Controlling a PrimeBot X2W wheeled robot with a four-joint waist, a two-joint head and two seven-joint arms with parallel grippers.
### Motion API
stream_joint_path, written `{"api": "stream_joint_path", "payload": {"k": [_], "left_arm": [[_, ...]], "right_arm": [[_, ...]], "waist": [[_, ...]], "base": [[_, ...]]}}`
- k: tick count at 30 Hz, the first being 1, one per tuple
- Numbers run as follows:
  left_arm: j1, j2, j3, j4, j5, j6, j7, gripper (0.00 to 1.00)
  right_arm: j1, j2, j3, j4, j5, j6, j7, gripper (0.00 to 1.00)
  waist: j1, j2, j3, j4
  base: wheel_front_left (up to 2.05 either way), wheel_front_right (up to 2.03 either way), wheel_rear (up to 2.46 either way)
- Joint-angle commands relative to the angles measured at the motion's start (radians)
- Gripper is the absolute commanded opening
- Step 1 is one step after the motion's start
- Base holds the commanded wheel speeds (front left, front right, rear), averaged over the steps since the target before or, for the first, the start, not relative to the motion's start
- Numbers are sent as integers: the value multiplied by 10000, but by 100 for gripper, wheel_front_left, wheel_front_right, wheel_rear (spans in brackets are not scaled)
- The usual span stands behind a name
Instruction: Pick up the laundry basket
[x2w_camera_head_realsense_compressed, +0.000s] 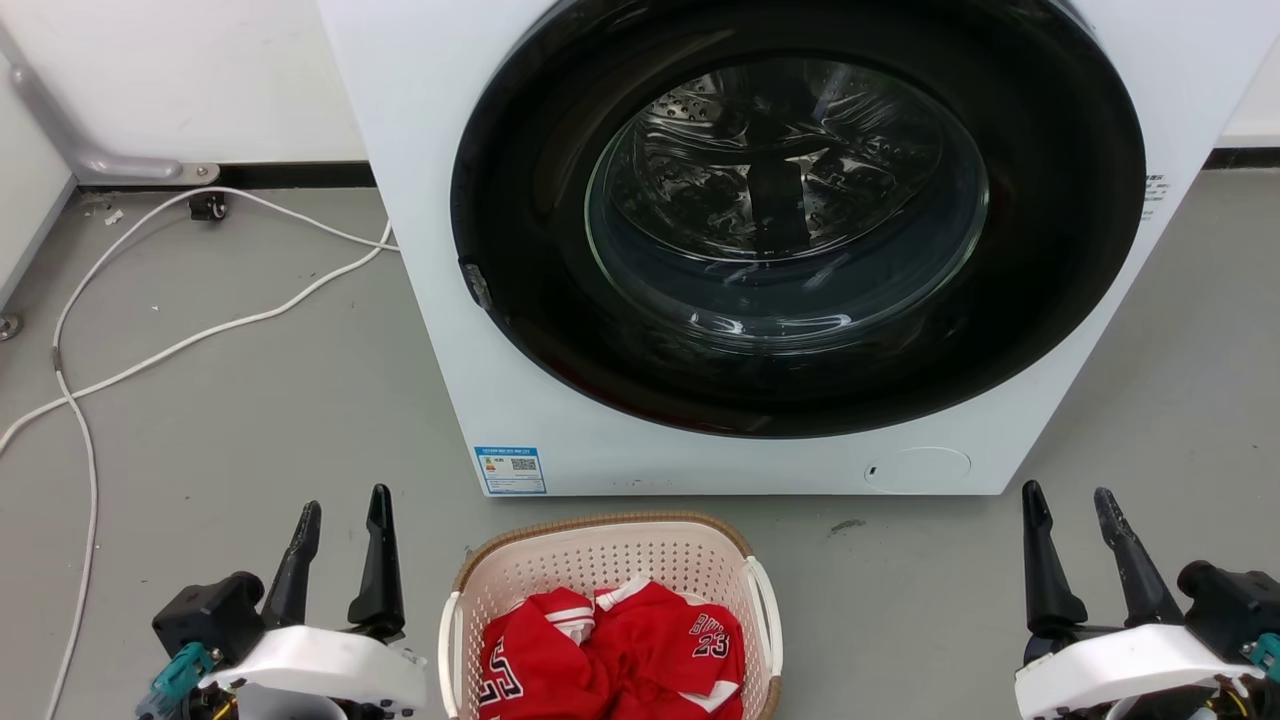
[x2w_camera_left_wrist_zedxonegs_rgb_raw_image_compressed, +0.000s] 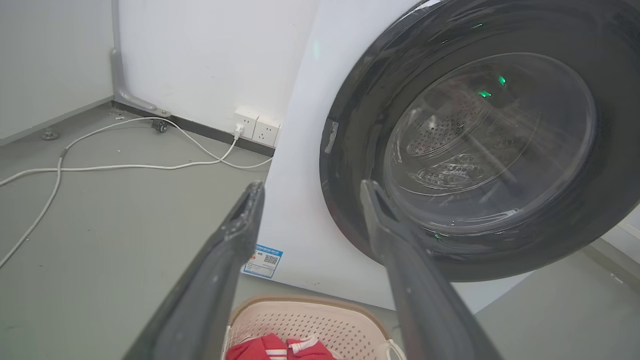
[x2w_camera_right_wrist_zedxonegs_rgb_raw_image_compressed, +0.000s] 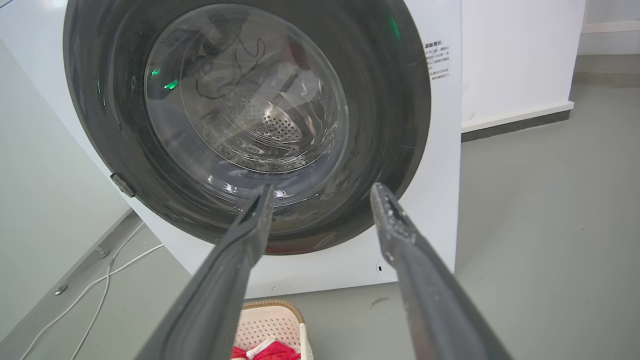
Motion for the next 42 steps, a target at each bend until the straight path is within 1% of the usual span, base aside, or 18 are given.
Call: {"api": "stream_joint_path", "payload": {"k": [1, 17, 42], "left_arm": [[42, 34, -22, -42, 270, -40, -101, 100], [159, 37, -7, 61, 1630, -18, -443, 100], [233, 40, 34, 197, 3296, 38, -914, 100]], "right_arm": [[31, -40, 18, -141, -285, 0, -101, 100], [168, -44, 110, -368, -1542, 0, -459, 100], [309, -48, 160, -616, -3212, -1, -915, 100]], "waist": [[0, 0, 1, 6], [0, 0, 10, 59], [0, 0, 87, 87]], "base": [[0, 0, 0], [0, 0, 0], [0, 0, 0]]}}
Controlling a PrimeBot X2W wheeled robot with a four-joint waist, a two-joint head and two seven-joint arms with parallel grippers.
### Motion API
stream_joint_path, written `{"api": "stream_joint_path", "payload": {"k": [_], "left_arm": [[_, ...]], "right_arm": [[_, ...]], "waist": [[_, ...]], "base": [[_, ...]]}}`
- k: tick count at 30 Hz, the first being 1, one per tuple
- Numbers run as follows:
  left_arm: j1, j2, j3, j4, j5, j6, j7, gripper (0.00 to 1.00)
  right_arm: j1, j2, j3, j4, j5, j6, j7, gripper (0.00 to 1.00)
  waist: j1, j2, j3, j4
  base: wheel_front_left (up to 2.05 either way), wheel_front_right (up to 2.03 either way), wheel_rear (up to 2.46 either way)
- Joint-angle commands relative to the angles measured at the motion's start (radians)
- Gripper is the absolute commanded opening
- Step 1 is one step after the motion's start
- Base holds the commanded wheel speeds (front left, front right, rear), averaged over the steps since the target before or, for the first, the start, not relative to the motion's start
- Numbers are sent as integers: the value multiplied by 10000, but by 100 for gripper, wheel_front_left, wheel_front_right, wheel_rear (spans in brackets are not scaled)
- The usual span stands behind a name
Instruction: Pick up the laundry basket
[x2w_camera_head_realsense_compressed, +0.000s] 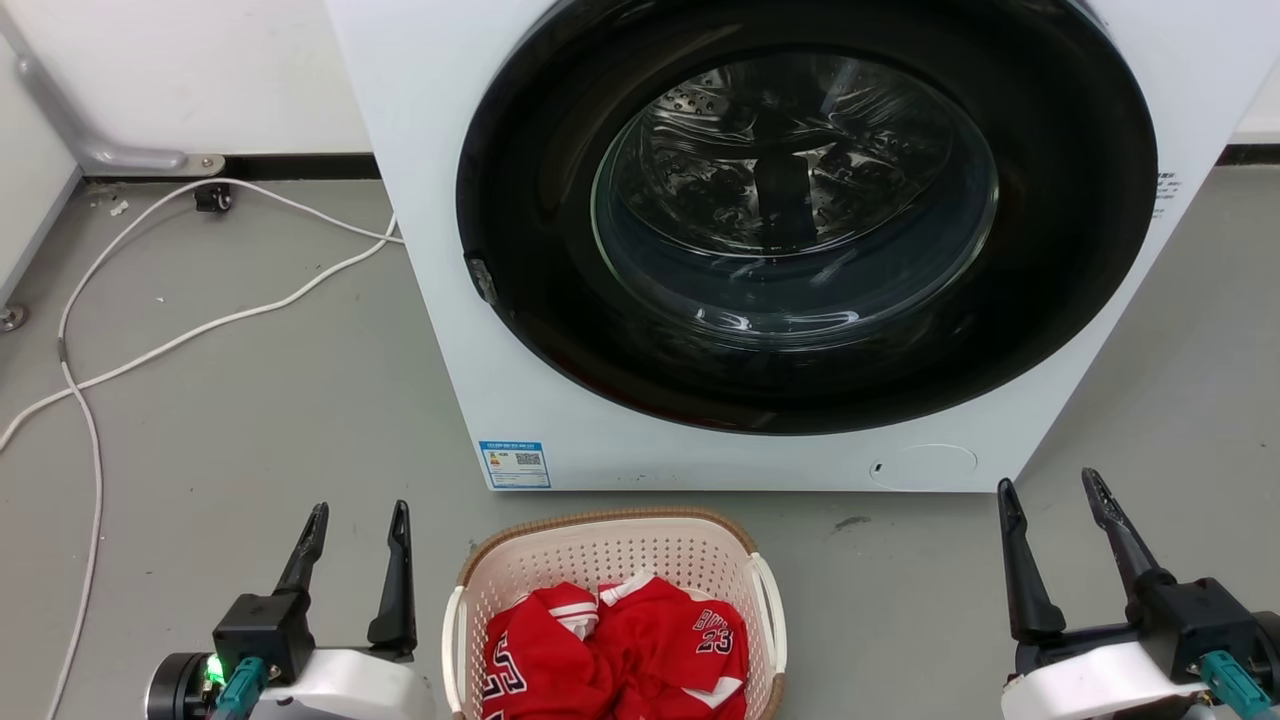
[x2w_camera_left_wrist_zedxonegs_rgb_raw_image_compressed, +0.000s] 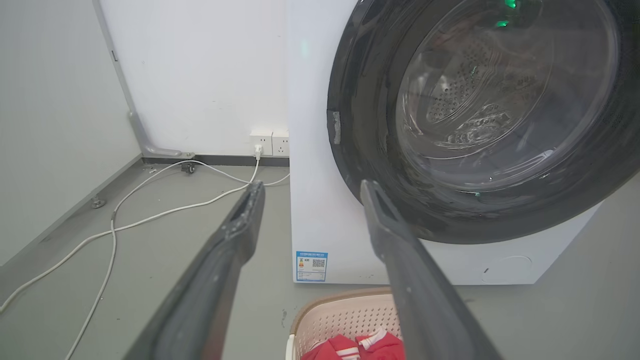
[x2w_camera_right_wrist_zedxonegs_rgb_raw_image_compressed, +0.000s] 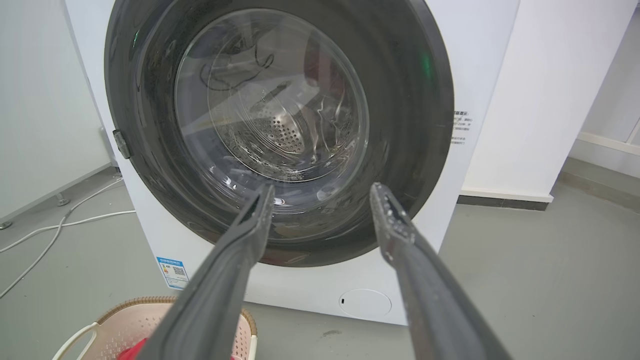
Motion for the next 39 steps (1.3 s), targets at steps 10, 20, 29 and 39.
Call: {"api": "stream_joint_path", "payload": {"k": [10, 20, 29, 39], "left_arm": [[133, 25, 10, 30, 12, 58, -59, 100], [31, 25, 142, 224, -215, 135, -59, 100], [-651, 13, 369, 1140, -165, 140, -57, 100], [-2410, 392, 408, 3561, -3, -85, -59, 100]], "right_arm": [[106, -39, -12, 76, 71, -3, -58, 100], [49, -39, 89, 160, 123, -3, -56, 100], [-627, -34, 856, 1014, 402, -3, -52, 100], [-2604, -30, 1966, 3231, -129, -5, -52, 100]], "waist": [[0, 0, 2, 63], [0, 0, 106, 81], [0, 0, 790, 173], [0, 0, 2599, 324]], "base": [[0, 0, 0], [0, 0, 0], [0, 0, 0], [0, 0, 0]]}}
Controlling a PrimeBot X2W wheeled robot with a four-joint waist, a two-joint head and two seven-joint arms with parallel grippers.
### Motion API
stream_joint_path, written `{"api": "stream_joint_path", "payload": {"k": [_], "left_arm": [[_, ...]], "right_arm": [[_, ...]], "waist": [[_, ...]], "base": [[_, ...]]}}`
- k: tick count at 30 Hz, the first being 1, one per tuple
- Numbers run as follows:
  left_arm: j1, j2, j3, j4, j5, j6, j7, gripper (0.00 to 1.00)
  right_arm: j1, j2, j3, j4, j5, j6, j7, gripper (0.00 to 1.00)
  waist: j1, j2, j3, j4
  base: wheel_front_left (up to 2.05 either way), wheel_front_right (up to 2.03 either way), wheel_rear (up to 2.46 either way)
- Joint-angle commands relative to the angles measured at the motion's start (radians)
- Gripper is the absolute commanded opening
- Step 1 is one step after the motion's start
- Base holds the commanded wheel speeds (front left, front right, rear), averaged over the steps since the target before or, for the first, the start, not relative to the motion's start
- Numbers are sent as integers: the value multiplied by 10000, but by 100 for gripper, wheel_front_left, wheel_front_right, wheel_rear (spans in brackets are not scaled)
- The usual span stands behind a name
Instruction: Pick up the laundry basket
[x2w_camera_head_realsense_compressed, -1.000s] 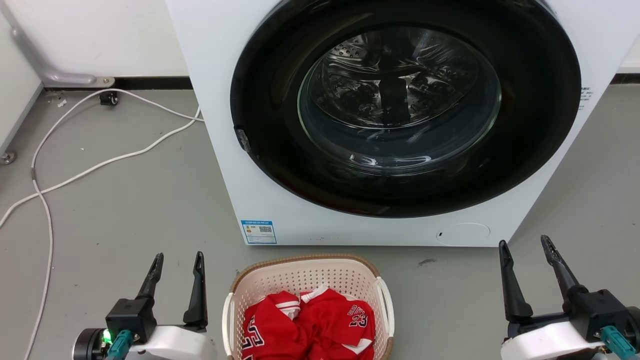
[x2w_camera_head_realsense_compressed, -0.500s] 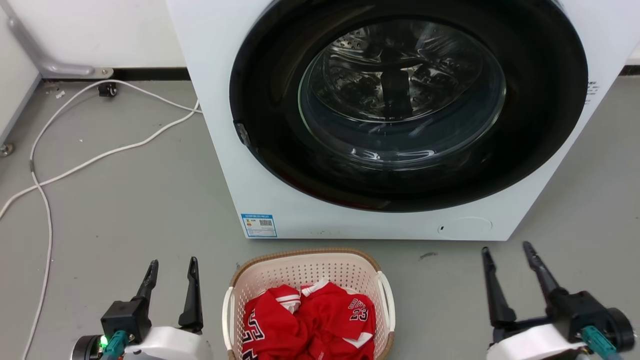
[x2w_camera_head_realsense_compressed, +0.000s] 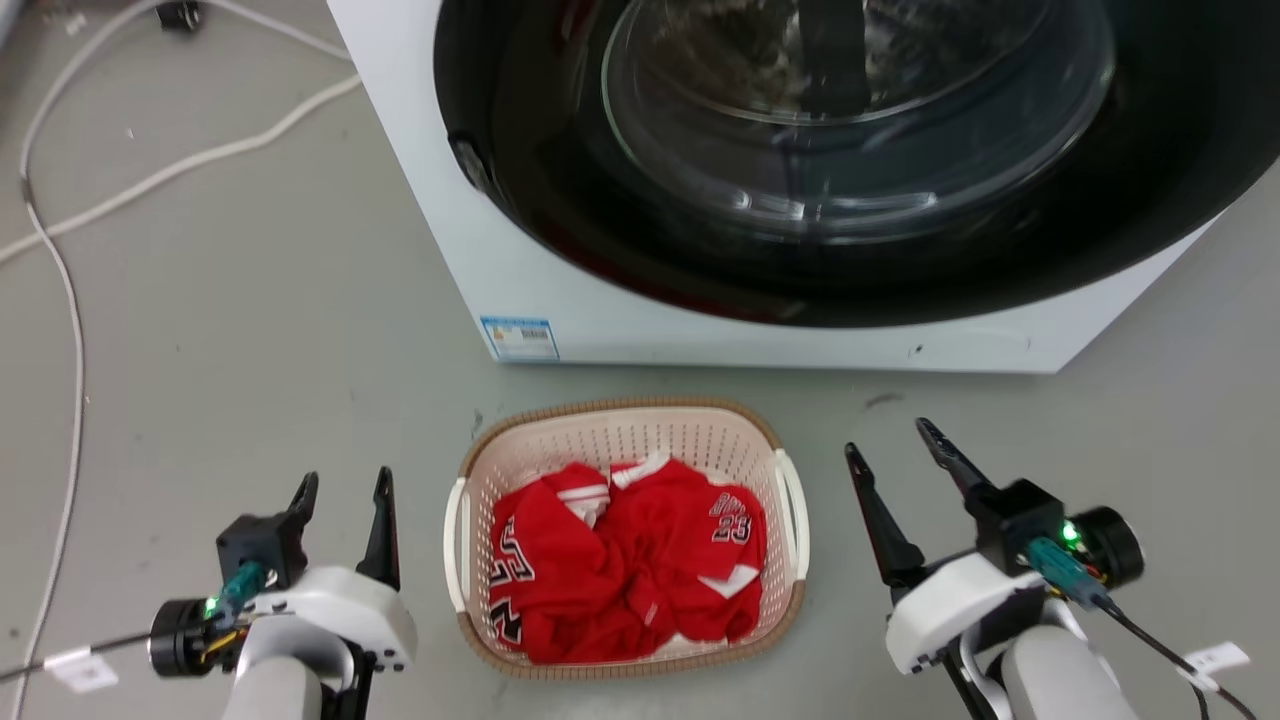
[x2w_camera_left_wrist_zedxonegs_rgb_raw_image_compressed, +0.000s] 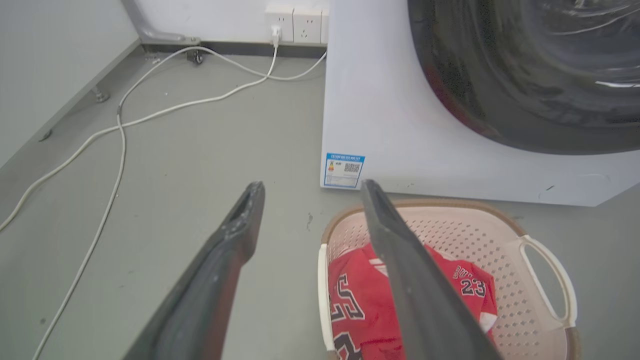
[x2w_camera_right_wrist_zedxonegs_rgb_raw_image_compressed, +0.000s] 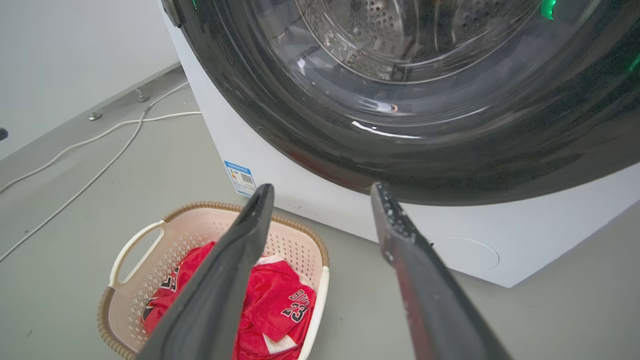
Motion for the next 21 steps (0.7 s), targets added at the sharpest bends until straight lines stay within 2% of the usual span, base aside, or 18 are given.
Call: {"api": "stream_joint_path", "payload": {"k": [1, 11, 21], "left_arm": [[-383, 86, -34, 319, -17, -35, -28, 100], [-2390, 505, -531, 2768, -217, -101, -28, 100], [-4110, 713, -1800, 4751, -932, -109, -28, 100]], "right_arm": [[-353, -16, 101, 326, -155, -6, -21, 100], [-2646, -371, 1055, 3363, -130, -7, -23, 100], [-4821, -655, 2500, 5972, 418, -7, -23, 100]], "waist": [[-1, 0, 701, 53], [-1, 0, 2404, 155], [-1, 0, 3807, 281]], "base": [[0, 0, 0], [0, 0, 0], [0, 0, 0]]}}
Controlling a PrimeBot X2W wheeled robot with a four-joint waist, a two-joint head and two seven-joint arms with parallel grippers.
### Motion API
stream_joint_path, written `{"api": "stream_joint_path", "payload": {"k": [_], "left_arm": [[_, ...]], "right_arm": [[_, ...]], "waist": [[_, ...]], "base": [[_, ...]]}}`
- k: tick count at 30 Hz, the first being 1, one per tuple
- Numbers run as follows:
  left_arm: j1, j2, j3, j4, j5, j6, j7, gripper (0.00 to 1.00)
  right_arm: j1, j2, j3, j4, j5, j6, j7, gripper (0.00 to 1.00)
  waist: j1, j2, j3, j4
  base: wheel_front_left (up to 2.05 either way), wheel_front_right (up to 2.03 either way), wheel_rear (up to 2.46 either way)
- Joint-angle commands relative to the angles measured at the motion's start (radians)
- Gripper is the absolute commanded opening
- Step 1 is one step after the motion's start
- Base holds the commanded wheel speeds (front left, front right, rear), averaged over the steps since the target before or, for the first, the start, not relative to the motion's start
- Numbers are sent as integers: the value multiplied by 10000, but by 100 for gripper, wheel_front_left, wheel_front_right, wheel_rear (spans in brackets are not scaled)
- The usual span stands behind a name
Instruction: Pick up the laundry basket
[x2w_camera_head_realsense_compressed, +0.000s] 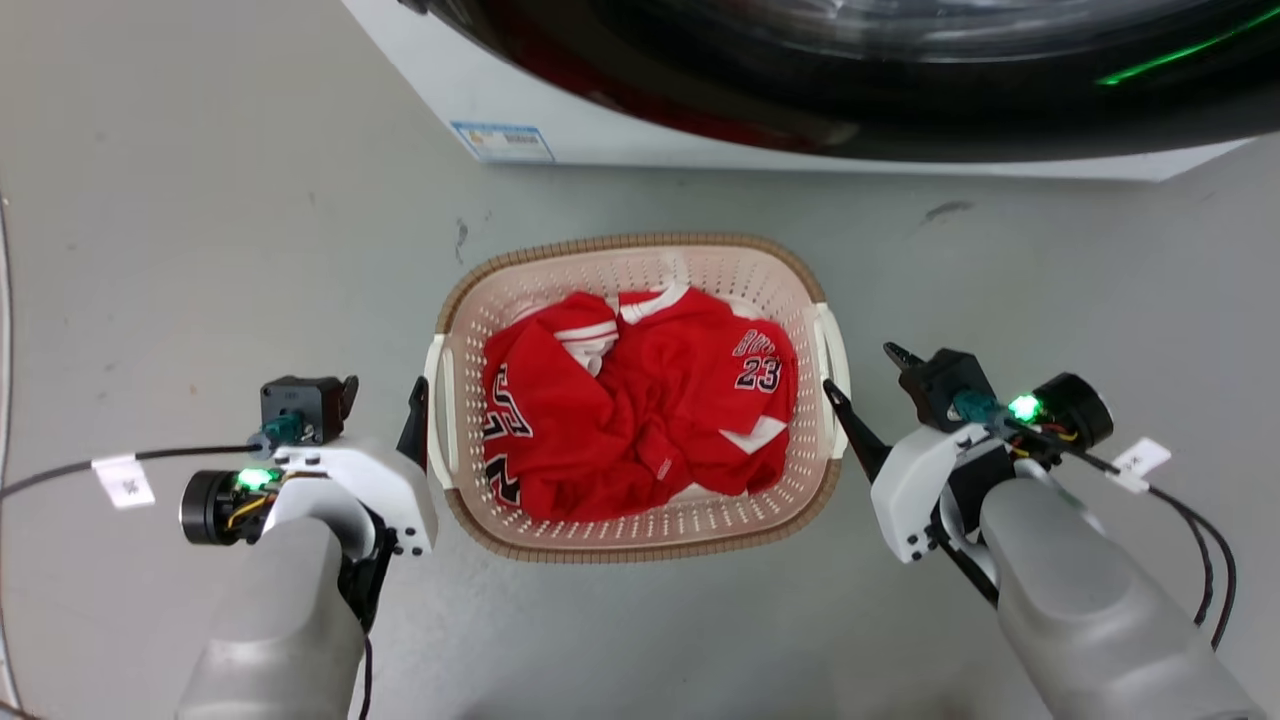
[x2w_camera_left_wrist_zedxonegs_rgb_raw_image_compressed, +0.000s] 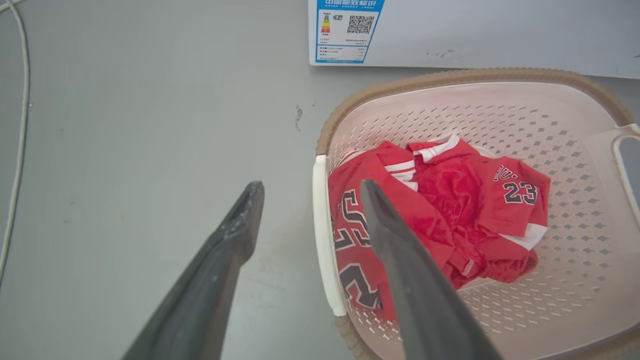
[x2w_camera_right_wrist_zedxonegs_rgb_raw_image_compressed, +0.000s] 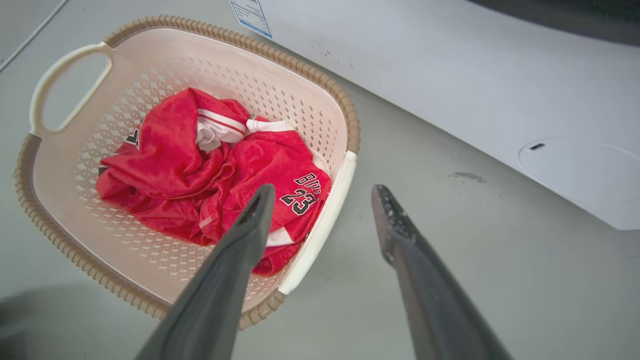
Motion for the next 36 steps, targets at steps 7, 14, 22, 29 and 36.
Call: {"api": "stream_joint_path", "payload": {"k": [7, 14, 22, 29, 36], "left_arm": [[-1343, 55, -958, 1250, -882, -4, -28, 100], [-2106, 102, -1513, 2127, -1228, -5, -24, 100], [-2585, 107, -1993, 2463, -1602, -5, 34, 100], [-2799, 7, -2387, 2578, -1856, -5, 58, 26], [-2819, -142, -2819, 2647, -2189, -1, 201, 0]], "right_arm": [[-1761, 22, 939, 1959, 666, -7, -22, 100], [-2546, 84, 1524, 2680, 1032, -7, 120, 100], [-3034, 126, 2053, 2926, 1404, -7, 222, 100], [-3250, 40, 2344, 3025, 1638, -7, 148, 54], [-3232, -34, 2584, 3112, 1813, -5, 113, 0]], "waist": [[-2, 0, 1397, 148], [-2, 0, 2011, 222], [-2, 0, 2550, 212], [-2, 0, 2784, 207], [-2, 0, 2737, 271]], "base": [[0, 0, 0], [0, 0, 0], [0, 0, 0], [0, 0, 0], [0, 0, 0]]}}
